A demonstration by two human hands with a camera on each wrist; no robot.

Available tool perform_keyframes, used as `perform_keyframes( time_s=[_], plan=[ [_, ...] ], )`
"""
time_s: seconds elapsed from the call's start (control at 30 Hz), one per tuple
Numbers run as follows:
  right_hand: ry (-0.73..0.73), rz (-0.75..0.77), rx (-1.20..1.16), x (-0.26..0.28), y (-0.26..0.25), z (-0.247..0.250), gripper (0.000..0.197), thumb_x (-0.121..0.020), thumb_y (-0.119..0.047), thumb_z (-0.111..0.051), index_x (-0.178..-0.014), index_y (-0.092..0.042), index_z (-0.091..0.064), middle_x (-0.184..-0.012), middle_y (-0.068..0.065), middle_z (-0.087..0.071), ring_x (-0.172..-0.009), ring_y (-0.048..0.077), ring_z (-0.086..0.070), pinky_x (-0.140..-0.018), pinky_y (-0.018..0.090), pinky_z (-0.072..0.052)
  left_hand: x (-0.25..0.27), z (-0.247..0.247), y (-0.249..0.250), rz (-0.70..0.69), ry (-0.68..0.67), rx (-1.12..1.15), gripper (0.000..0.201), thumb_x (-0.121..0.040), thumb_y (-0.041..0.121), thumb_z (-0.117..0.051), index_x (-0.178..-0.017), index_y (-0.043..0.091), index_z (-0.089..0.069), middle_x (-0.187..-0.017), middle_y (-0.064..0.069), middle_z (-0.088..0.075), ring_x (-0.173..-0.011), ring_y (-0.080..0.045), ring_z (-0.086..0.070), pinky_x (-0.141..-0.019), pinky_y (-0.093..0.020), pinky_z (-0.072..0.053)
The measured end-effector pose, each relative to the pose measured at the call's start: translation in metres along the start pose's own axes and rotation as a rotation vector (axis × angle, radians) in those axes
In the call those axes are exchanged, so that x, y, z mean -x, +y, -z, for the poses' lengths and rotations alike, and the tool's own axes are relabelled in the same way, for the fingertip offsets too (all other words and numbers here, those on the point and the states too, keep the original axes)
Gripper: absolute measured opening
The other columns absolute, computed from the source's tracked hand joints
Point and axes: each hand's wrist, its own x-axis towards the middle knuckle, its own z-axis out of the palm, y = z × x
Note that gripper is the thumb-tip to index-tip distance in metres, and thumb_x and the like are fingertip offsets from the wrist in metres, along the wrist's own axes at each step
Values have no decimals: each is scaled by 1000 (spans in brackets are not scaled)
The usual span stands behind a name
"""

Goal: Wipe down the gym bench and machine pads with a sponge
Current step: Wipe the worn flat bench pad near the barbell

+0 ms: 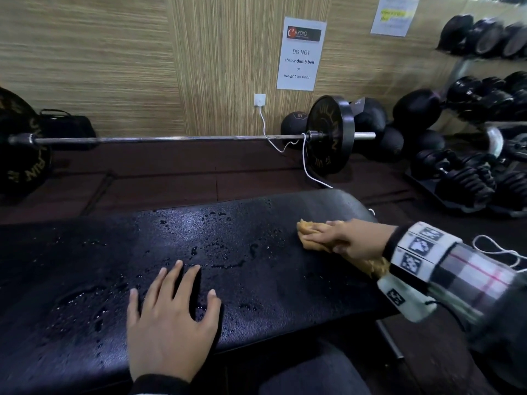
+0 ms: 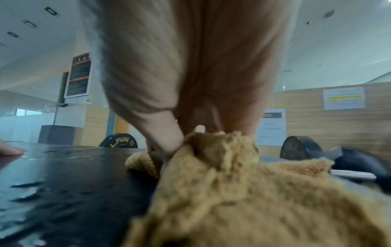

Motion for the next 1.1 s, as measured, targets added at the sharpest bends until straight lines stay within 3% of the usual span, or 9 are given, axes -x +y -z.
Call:
perform_keyframes(
  time_s=[0.13,0.23,0.3,0.4,0.6,0.7,0.83,0.97,1.1],
  plan=[
    [16,-96,-33,14,23,10,70,-91,-4,-47,-146,-32,-15,-156,-10,-5,-142,8,-13,-99,-1,1,-1,1,0,3,3,3,57,-77,56,-38,-121,33,-64,-137,5,-57,-132,-18,-47,-114,-52,-24],
    [17,-222,28,0,24,22,66,-94,-8,-44,-148,-26,-11,-157,-3,-4,-143,11,-14,-103,8,-8,-1,0,1,2,9,2,57,-77,56,-38,-120,32,-65,-136,4,-58,-131,-20,-48,-113,-52,-25],
    [17,-226,65,-16,16,27,62,-96,-11,-41,-149,-23,-10,-157,0,-2,-143,14,-15,-105,13,-9,-2,0,1,2,8,-6,57,-77,55,-38,-120,31,-65,-136,4,-58,-131,-20,-49,-113,-52,-26],
    [48,-211,84,-32,-1,28,62,-95,-14,-42,-147,-33,-16,-157,-3,-11,-140,20,-25,-109,22,-17,-1,0,0,4,4,-15,57,-77,56,-38,-120,31,-65,-136,4,-57,-131,-20,-49,-112,-51,-25],
    [22,-10,31,-9,-16,-1,67,-92,-6,-44,-145,-39,-21,-156,-13,-10,-142,23,-18,-113,26,-12,0,-1,-1,-1,-4,-14,58,-77,57,-36,-122,32,-64,-138,5,-56,-132,-19,-47,-113,-51,-24],
    [-42,-45,-22,12,7,-4,72,-89,-4,-47,-143,-44,-21,-153,-22,-10,-143,22,-14,-115,27,-10,0,-1,0,7,3,-10,58,-76,57,-37,-121,32,-65,-137,5,-57,-131,-19,-48,-112,-51,-25],
    [-27,-192,5,19,24,13,70,-91,-5,-46,-146,-35,-15,-155,-12,-12,-140,14,-22,-102,10,-12,-1,0,1,14,-7,-14,58,-76,58,-37,-121,33,-64,-137,5,-56,-132,-19,-47,-113,-51,-25],
    [14,-219,57,-7,17,26,62,-95,-13,-42,-147,-32,-16,-157,-3,-9,-142,14,-20,-108,17,-13,-1,1,1,13,-17,-18,58,-77,58,-36,-122,34,-63,-138,6,-55,-133,-18,-46,-113,-51,-24],
    [45,-151,46,-24,-4,17,64,-94,-10,-42,-148,-34,-15,-157,-6,-5,-143,15,-17,-109,18,-11,-1,1,0,16,-18,-19,58,-76,58,-36,-122,35,-62,-139,7,-55,-133,-18,-45,-114,-50,-24]
  ],
)
